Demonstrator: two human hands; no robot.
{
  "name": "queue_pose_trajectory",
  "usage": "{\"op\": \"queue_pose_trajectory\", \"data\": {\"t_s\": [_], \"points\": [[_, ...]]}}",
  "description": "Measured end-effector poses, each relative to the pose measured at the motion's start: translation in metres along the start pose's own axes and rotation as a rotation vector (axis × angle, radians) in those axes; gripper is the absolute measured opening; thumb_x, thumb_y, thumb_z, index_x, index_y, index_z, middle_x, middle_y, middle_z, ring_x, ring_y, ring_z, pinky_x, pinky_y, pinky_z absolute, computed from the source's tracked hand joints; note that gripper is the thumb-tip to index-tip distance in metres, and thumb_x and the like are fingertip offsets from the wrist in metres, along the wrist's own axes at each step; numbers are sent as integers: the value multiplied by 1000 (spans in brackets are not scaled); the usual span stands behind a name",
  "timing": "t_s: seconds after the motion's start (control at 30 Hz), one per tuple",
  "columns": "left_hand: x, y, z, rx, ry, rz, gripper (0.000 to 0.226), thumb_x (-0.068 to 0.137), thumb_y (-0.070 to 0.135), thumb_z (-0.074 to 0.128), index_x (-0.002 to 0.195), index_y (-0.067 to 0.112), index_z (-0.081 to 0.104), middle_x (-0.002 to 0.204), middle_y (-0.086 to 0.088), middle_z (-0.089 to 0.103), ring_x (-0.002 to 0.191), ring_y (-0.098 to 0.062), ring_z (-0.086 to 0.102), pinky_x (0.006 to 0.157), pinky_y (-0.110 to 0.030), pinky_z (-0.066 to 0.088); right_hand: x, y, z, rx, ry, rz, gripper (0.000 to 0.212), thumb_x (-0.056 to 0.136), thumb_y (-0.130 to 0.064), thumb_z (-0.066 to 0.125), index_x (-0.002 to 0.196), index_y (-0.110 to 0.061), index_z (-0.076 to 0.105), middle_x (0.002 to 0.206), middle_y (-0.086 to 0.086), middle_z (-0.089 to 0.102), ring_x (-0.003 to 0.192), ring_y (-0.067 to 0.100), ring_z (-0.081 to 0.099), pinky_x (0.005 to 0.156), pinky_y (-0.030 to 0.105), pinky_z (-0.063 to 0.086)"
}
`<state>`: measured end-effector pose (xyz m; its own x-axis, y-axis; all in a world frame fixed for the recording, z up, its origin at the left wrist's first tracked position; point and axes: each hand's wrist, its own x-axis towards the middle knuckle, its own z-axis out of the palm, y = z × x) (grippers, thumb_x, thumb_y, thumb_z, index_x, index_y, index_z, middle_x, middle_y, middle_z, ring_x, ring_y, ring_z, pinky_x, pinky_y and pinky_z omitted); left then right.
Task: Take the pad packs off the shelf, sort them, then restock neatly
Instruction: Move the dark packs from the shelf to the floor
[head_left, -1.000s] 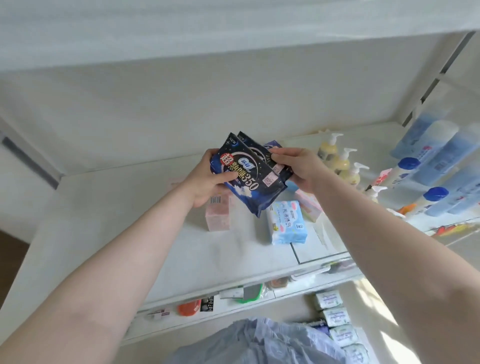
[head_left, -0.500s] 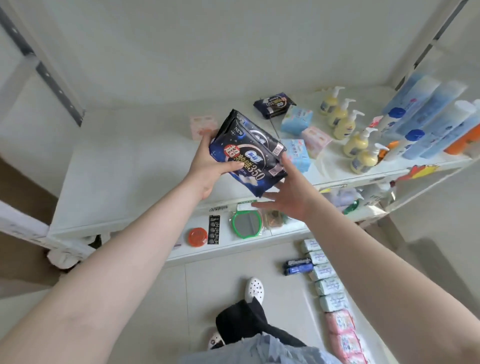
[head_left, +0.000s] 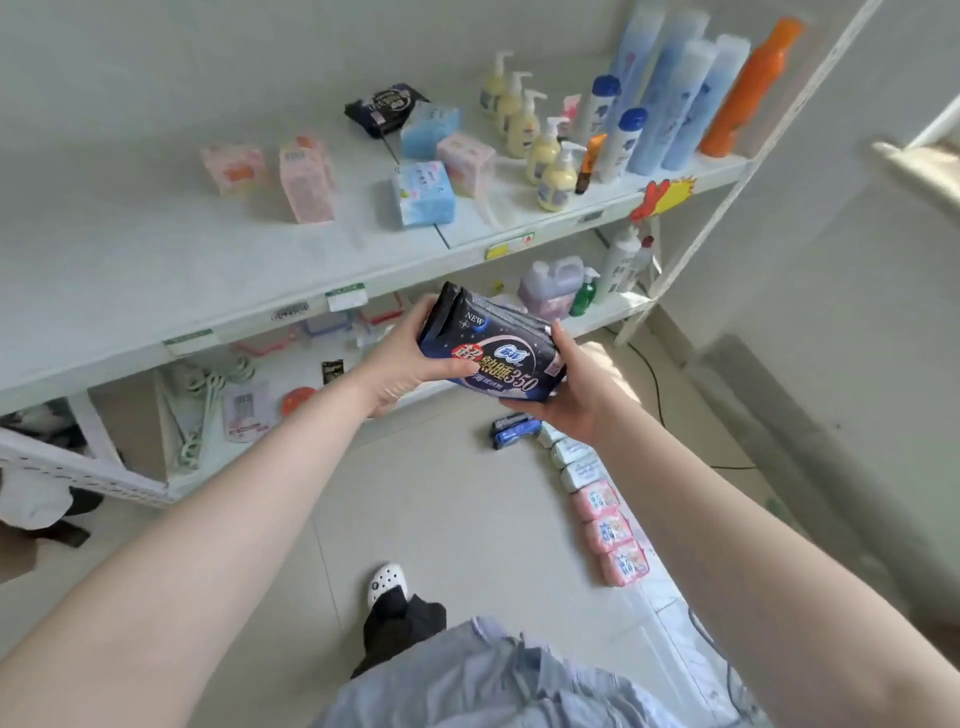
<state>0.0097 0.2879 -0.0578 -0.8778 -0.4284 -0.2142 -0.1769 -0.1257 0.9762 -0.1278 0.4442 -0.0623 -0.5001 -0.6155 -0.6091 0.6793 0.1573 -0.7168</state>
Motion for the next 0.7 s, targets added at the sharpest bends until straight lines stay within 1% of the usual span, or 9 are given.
{"op": "queue_pose_trajectory", "data": {"t_s": [0.03, 0.1, 0.17, 0.27, 0.33, 0.4, 0.47, 0.57, 0.7], "points": [[-1, -9, 24, 49, -6, -30, 77, 57, 13, 88, 121, 23, 46, 117, 3, 64, 100, -4, 64, 86, -18, 52, -6, 4, -27, -1, 38, -9, 30, 97, -44, 51, 105, -17, 61, 97, 6, 74, 102, 32, 67, 90, 55, 52], [-4, -31, 75, 115, -41, -88, 74, 67, 9, 84, 123, 26, 40, 118, 11, 61, 99, 6, 61, 85, -10, 49, -22, 15, -83, -16, 110, 4, 35, 93, -42, 57, 115, -15, 59, 105, 9, 73, 102, 34, 68, 89, 58, 52], [-10, -51, 120, 144, -134, -167, 77, 71, 11, 82, 131, 23, 35, 125, 11, 58, 103, 8, 57, 91, -14, 48, -37, 25, -132, -39, 175, 15, 41, 88, -42, 65, 118, -15, 59, 115, 13, 70, 102, 34, 68, 89, 60, 51], [-23, -78, 167, 67, -234, -384, 82, 75, 17, 79, 139, 31, 30, 132, 14, 53, 112, 4, 51, 105, -38, 38, -56, 38, -185, -131, 243, -11, 22, 86, -36, 69, 95, -18, 60, 94, 10, 69, 88, 29, 66, 90, 56, 52], [-29, -91, 181, -101, -249, -554, 94, 59, 41, 85, 136, 43, 32, 138, 16, 49, 130, -14, 40, 107, -60, 23, -61, 47, -204, -184, 259, -42, 18, 88, -32, 69, 89, -17, 57, 88, 10, 65, 81, 26, 63, 85, 54, 53], [-31, -101, 189, -257, -231, -619, 106, 45, 56, 87, 136, 44, 33, 141, 12, 49, 128, -24, 42, 101, -65, 25, -59, 55, -211, -228, 273, -65, 20, 86, -31, 71, 88, -17, 57, 90, 12, 64, 78, 25, 64, 82, 55, 54], [-28, -106, 201, -296, -126, -626, 94, 58, 51, 83, 135, 37, 32, 137, 6, 52, 115, -23, 56, 96, -60, 37, -54, 62, -213, -234, 282, -72, 22, 83, -34, 73, 87, -18, 58, 88, 11, 65, 78, 26, 65, 82, 59, 52], [-14, -114, 213, -257, 71, -586, 52, 86, 23, 68, 127, 22, 35, 138, -2, 52, 103, -23, 61, 97, -52, 46, -41, 68, -210, -192, 302, -73, 18, 88, -29, 69, 92, -15, 58, 88, 10, 67, 80, 27, 67, 86, 57, 53], [14, -129, 204, -266, 191, -573, 40, 85, 19, 71, 115, 20, 44, 129, -8, 59, 94, -24, 65, 94, -46, 49, -10, 73, -207, -160, 324, -37, 34, 87, -29, 69, 109, -7, 57, 105, 22, 68, 95, 37, 68, 90, 58, 52]]}}
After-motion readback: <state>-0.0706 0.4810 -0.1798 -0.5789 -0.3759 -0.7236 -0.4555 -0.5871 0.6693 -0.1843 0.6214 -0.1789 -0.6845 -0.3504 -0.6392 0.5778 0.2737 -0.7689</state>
